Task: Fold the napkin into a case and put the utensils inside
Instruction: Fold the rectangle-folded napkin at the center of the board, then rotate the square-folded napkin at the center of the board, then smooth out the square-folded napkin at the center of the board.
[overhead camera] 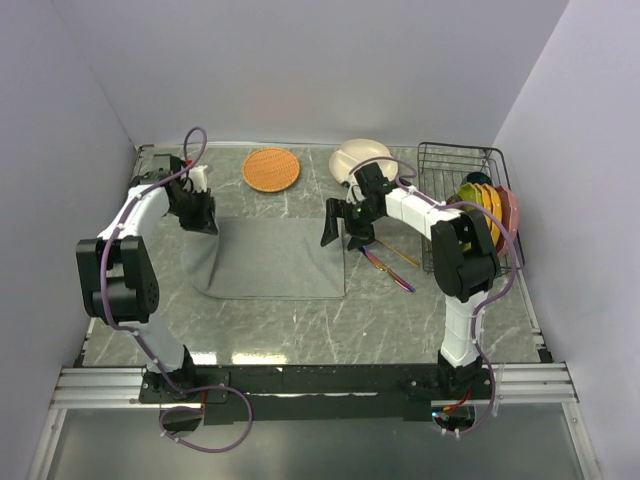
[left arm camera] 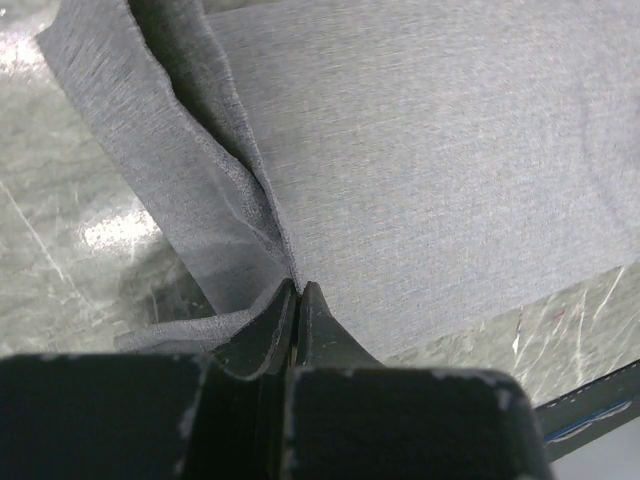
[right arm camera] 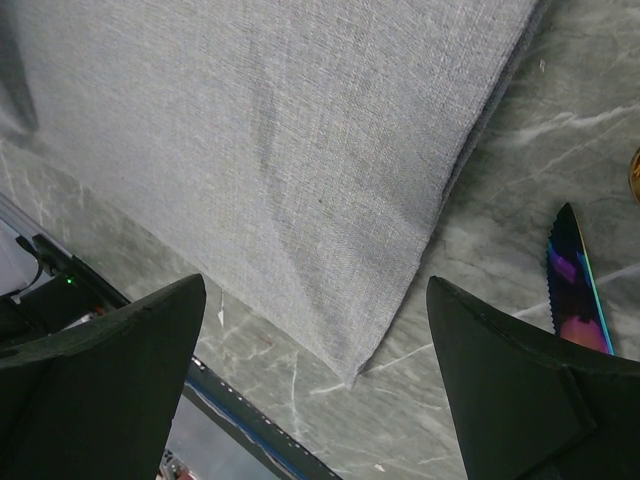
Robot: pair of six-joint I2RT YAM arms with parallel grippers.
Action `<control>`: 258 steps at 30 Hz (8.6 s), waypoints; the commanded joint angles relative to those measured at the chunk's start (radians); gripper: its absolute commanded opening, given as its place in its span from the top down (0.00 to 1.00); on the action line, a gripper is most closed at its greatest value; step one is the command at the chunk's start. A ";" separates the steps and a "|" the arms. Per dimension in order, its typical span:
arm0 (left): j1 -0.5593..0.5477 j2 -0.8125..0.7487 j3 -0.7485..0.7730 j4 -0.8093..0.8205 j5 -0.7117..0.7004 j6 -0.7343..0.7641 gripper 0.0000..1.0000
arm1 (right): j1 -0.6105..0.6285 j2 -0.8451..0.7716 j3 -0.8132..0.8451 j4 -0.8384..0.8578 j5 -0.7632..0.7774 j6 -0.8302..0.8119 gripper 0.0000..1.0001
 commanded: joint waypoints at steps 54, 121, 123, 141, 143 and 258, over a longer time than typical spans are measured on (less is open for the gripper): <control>-0.197 0.034 -0.085 0.073 0.077 -0.229 0.34 | -0.055 -0.041 -0.006 -0.013 -0.004 -0.024 0.20; 0.005 -0.010 -0.181 -0.073 0.233 0.494 0.58 | -0.021 0.238 0.284 0.143 -0.045 -0.072 0.37; 0.023 0.005 -0.098 -0.168 0.299 0.505 0.57 | -0.020 0.226 0.243 0.146 -0.058 -0.070 0.44; -0.145 0.128 -0.032 -0.015 0.425 0.269 0.47 | 0.034 0.042 -0.087 0.155 -0.145 -0.004 0.55; -0.156 0.146 -0.023 0.022 0.434 0.218 0.41 | 0.032 0.032 -0.081 0.143 -0.116 -0.015 0.52; -0.774 -0.246 -0.426 0.335 -0.169 0.342 0.99 | 0.020 -0.015 0.002 -0.041 -0.032 -0.096 1.00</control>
